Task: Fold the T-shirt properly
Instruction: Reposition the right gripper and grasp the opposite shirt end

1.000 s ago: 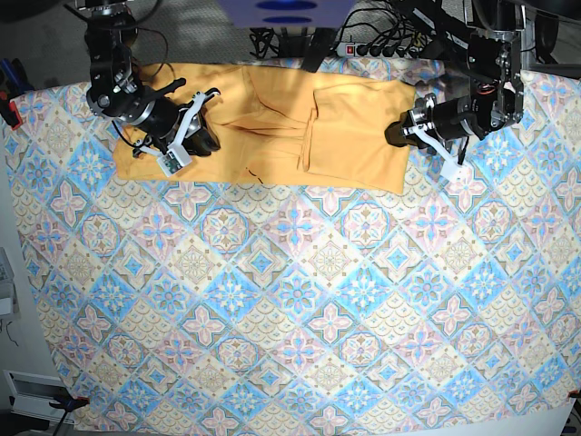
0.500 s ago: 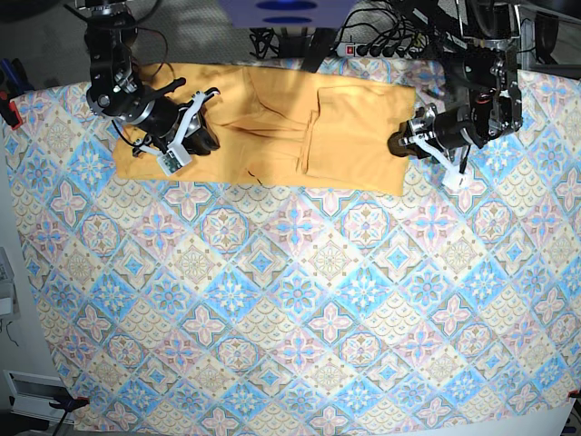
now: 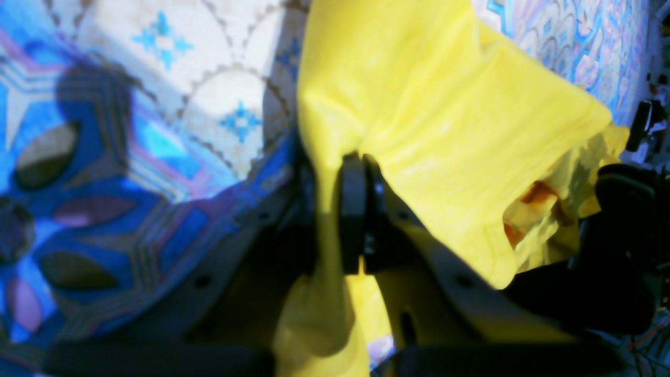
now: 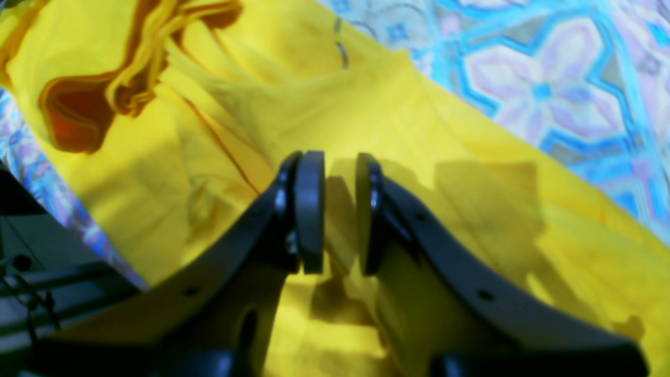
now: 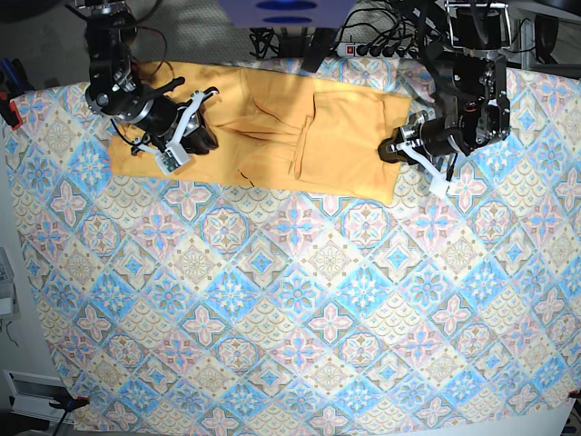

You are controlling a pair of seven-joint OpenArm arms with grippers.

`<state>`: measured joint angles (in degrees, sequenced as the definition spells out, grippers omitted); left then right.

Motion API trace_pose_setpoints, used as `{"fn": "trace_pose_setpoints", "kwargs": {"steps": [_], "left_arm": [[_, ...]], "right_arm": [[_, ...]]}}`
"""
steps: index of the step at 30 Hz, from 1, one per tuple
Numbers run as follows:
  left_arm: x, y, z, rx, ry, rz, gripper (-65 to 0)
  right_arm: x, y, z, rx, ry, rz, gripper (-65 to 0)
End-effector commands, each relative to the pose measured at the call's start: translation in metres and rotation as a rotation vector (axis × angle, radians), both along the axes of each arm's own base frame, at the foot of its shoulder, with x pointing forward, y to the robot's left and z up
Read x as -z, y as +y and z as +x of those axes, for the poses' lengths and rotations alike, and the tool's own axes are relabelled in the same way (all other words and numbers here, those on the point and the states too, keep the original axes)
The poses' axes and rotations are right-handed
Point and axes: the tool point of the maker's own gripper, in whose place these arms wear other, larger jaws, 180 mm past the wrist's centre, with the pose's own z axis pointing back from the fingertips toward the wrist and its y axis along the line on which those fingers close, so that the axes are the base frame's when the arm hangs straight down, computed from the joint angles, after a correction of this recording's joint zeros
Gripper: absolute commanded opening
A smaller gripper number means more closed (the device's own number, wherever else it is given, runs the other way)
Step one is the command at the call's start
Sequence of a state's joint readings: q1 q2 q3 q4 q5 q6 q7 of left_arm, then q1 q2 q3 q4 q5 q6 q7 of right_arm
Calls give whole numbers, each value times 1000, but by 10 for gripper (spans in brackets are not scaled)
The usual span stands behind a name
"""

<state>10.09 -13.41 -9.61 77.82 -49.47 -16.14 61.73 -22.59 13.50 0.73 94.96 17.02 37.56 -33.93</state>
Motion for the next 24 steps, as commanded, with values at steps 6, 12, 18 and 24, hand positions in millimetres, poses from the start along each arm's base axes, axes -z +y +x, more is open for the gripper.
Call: {"fn": "trace_pose_setpoints", "kwargs": {"steps": [6,12,18,24], "left_arm": [[-18,46,-6,-34,-30,94,-650],[-20,54,-6,-36,-31,111,-650],[-20,53,-6,-38,-31,108,-650],[-21,53,-4,-39,-35,108,-650]], "right_arm": [[-14,-52,13,126,-52,-48,-542],[-9,-76,8,162,0,-107,-447],[-4,-79,2,155,42,-131,-372],[0,-75,-4,152,87,-114,-344]]}}
